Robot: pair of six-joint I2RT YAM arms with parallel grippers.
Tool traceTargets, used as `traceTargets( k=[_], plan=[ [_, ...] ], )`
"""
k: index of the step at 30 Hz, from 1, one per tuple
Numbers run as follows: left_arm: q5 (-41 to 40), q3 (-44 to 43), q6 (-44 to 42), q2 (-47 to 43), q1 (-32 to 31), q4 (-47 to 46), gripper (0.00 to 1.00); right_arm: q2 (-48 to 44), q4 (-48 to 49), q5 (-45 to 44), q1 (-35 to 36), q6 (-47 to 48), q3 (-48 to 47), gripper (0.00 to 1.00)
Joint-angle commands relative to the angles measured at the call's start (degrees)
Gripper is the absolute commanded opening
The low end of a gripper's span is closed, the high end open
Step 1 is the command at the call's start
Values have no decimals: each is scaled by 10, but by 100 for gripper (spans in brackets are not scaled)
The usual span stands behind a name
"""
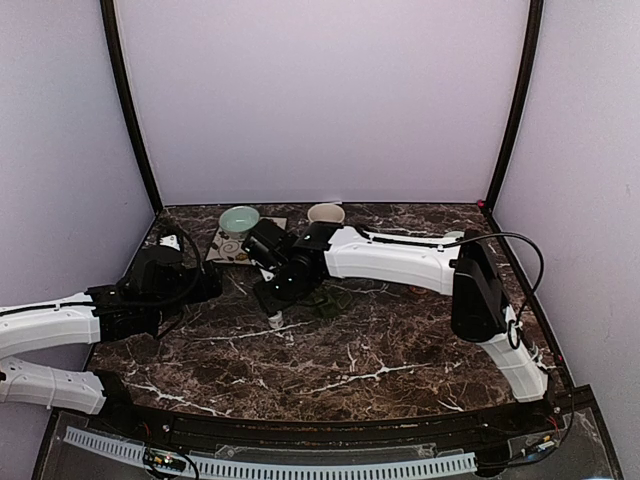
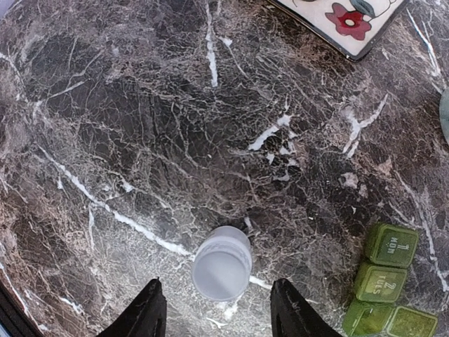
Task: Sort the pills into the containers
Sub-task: Pick up the pill bottle from the center of the board.
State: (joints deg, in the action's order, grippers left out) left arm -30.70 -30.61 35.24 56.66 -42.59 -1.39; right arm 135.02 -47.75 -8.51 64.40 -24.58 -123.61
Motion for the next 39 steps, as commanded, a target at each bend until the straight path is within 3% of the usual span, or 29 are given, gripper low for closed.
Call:
traceTargets(
  k=[1,22,39],
  plan=[
    [-2,-2,3,2,2,1,87,12,9,15,-7,-5,-2,50],
    [3,-3,4,12,6,-5,87,44,-7,39,-13,2,-36,48],
    [16,-2,6,19,11,-11,87,57,-22,38,-18,8,-52,35]
  ],
)
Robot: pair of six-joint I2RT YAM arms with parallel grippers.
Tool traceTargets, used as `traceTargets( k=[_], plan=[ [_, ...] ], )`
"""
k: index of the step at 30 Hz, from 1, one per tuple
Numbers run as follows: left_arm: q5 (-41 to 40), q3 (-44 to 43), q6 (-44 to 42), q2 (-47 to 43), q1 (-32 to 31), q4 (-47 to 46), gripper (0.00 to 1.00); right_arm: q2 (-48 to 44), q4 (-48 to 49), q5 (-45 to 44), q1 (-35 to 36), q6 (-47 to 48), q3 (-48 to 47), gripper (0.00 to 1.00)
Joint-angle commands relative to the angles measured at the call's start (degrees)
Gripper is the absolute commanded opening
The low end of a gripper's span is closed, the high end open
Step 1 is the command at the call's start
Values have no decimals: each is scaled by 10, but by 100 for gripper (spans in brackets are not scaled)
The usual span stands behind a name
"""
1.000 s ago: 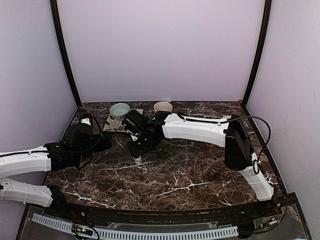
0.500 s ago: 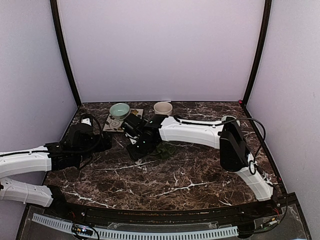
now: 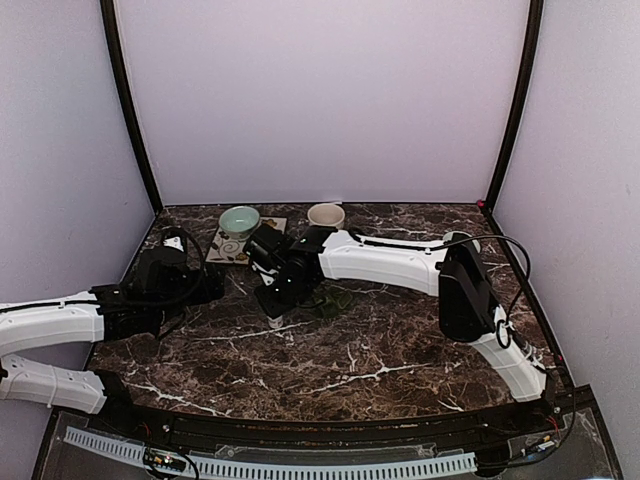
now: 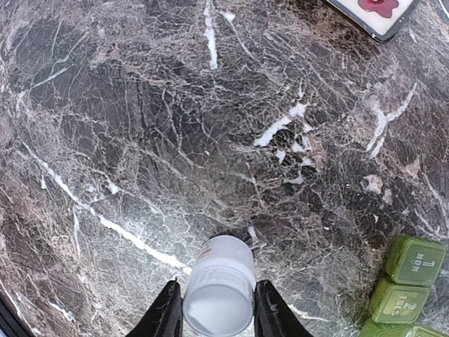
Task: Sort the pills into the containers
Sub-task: Pick up the pill bottle from the center of the board.
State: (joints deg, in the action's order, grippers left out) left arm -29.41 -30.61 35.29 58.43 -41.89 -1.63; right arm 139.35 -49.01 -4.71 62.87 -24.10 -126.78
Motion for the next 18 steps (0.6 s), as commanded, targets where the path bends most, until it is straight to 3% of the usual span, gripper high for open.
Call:
traceTargets(
  k=[1,18],
  plan=[
    [4,-2,5,1,4,-8,87,14,-9,0,-3,4,-20,35],
    [8,-3,7,5,4,-6,86,20,-12,5,-3,7,-19,34]
  ],
)
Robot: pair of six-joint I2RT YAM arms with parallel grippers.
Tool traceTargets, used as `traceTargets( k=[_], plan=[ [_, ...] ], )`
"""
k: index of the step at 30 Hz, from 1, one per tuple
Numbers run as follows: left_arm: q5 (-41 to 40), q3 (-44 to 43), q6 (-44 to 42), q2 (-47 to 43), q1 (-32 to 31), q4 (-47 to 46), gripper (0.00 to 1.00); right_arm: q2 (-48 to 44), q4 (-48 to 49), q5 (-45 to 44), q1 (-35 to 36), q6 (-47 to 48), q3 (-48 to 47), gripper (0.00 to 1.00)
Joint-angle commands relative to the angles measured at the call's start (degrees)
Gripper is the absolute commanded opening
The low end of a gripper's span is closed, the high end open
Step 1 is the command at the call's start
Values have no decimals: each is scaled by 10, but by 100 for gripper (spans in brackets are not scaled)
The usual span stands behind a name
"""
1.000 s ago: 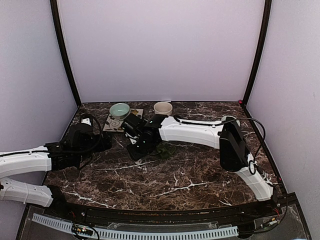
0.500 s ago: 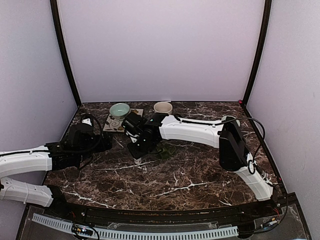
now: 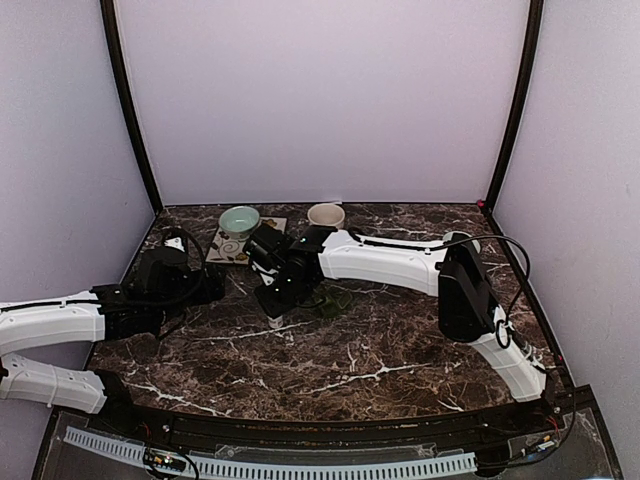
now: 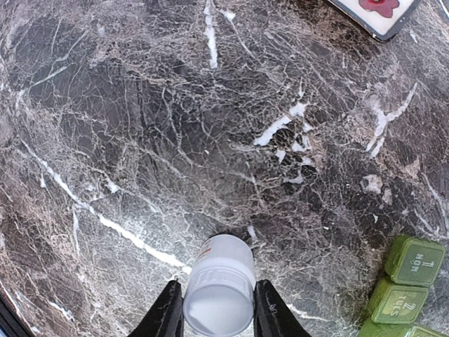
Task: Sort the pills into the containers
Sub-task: Pick up the pill bottle from the center of the board.
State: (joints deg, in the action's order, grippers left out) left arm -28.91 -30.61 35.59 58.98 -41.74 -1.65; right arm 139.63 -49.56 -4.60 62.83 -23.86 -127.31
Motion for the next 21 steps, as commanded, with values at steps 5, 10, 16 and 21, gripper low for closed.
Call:
traceTargets(
  k=[5,10,16,21],
  plan=[
    [4,-4,5,0,3,-5,86,15,-9,2,-2,5,-13,35],
    [4,-4,6,0,3,-5,86,14,-10,3,-2,6,-13,38],
    [4,-2,7,-2,3,-4,86,14,-12,3,-2,7,-14,38],
    [5,-2,7,-2,3,-4,86,16,-15,4,-2,8,-16,27]
  ],
)
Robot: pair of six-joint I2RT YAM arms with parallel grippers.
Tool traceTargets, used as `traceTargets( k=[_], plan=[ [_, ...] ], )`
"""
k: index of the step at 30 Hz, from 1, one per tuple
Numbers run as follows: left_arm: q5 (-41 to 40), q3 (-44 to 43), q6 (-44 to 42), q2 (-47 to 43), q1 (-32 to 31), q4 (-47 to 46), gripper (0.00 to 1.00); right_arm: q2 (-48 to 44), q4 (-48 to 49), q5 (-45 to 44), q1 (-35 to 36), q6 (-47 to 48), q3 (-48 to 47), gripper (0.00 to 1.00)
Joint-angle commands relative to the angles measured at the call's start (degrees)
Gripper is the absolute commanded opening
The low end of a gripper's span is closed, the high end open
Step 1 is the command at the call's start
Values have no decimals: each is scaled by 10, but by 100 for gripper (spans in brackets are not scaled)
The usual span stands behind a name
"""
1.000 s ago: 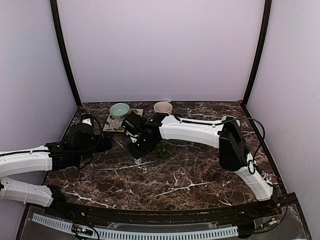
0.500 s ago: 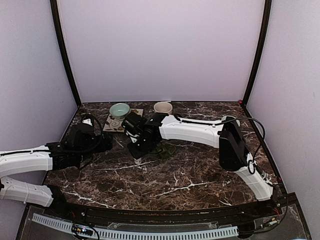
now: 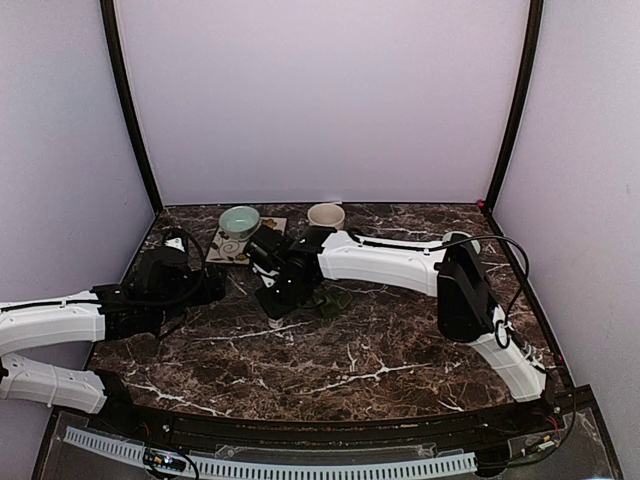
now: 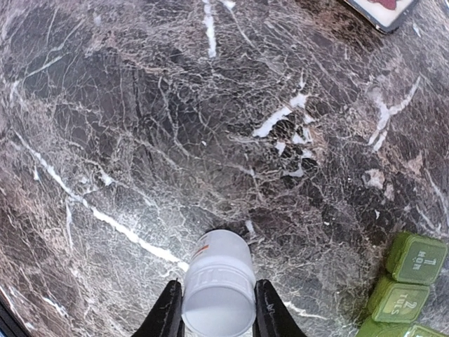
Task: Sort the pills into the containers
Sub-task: Pick up the pill bottle from the center of the board.
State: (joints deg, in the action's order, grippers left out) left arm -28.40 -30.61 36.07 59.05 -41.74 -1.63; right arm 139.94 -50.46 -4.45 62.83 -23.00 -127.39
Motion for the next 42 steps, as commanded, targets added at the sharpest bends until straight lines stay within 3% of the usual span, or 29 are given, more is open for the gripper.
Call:
traceTargets(
  k=[1,10,16,23,32,37,42],
  plan=[
    [0,-2,3,-2,3,-4,86,14,-6,3,-2,0,-15,25],
    [6,-1,7,6,3,-6,87,-15,9,-14,-1,6,1,14],
    [61,-2,-1,9,4,-28,91,-109,92,-11,-3,7,114,8],
    [240,10,-23,-2,31,-150,95,-260,207,32,-15,3,285,3],
    [466,-44,-46,52,40,-205,99,-437,364,127,-39,-19,494,0],
    [576,-56,-28,87,41,-261,85,-503,436,180,-47,-40,562,0],
    [664,-86,-20,125,42,-273,82,-544,476,203,-52,-55,596,0]
  ],
)
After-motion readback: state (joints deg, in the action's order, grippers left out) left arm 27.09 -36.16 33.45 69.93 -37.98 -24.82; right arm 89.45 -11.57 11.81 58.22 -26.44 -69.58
